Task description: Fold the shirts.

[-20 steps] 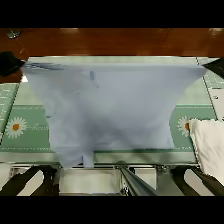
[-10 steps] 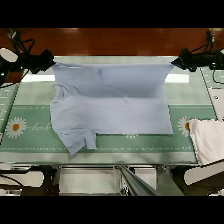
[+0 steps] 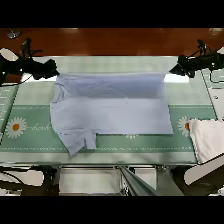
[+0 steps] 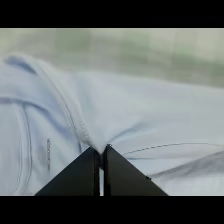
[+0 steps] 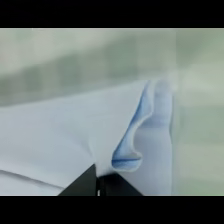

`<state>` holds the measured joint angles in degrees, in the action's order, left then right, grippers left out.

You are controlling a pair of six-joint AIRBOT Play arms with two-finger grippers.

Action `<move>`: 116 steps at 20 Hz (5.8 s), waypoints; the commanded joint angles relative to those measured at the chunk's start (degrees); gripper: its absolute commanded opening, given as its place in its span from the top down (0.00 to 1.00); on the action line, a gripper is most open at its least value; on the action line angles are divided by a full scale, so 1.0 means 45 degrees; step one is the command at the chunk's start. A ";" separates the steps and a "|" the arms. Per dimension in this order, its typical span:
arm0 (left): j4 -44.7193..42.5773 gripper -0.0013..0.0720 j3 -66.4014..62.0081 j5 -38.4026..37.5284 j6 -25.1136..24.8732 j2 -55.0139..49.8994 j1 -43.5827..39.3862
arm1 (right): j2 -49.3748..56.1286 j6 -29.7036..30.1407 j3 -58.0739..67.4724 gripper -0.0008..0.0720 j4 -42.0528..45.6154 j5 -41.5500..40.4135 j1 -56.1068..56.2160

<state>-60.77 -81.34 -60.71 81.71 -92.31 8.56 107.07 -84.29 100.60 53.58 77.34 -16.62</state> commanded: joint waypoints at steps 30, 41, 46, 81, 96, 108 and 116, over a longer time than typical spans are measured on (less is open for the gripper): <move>0.2482 0.02 1.4056 -0.1841 -0.0942 1.0030 0.5882 | -1.1050 0.2628 -1.5557 0.14 -0.1695 -0.3045 -0.2788; 0.3070 0.03 1.5314 0.0257 0.0340 0.9112 0.1273 | -1.1050 0.1841 -1.5164 0.14 -0.0622 -0.3206 -0.3327; 0.3186 0.95 1.4936 0.0364 0.0233 0.9112 0.0976 | -1.1050 -0.0355 -1.5572 0.14 0.2997 -0.1418 -0.4454; 0.3434 0.95 0.4673 0.1200 -0.0185 0.1443 0.0962 | -0.2346 0.0627 -0.5430 0.96 -0.0840 -0.2735 0.0452; 0.0816 0.03 -0.1656 -0.3313 0.0593 -0.2195 0.2409 | 0.0423 0.0442 -0.1054 0.14 -0.0393 -0.0374 -0.0661; 0.0039 0.02 0.4580 0.1180 0.0228 0.4342 0.1035 | 0.1428 0.0219 -0.2278 0.14 -0.0923 0.0389 0.0364; 0.2123 0.95 0.4532 0.1923 -0.0486 0.4104 -0.0928 | -0.0291 0.0053 -0.1889 0.97 0.1161 0.1137 0.1161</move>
<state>-56.40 -61.23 -53.01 82.04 -74.06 7.38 109.97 -83.42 91.74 51.86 79.94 -11.66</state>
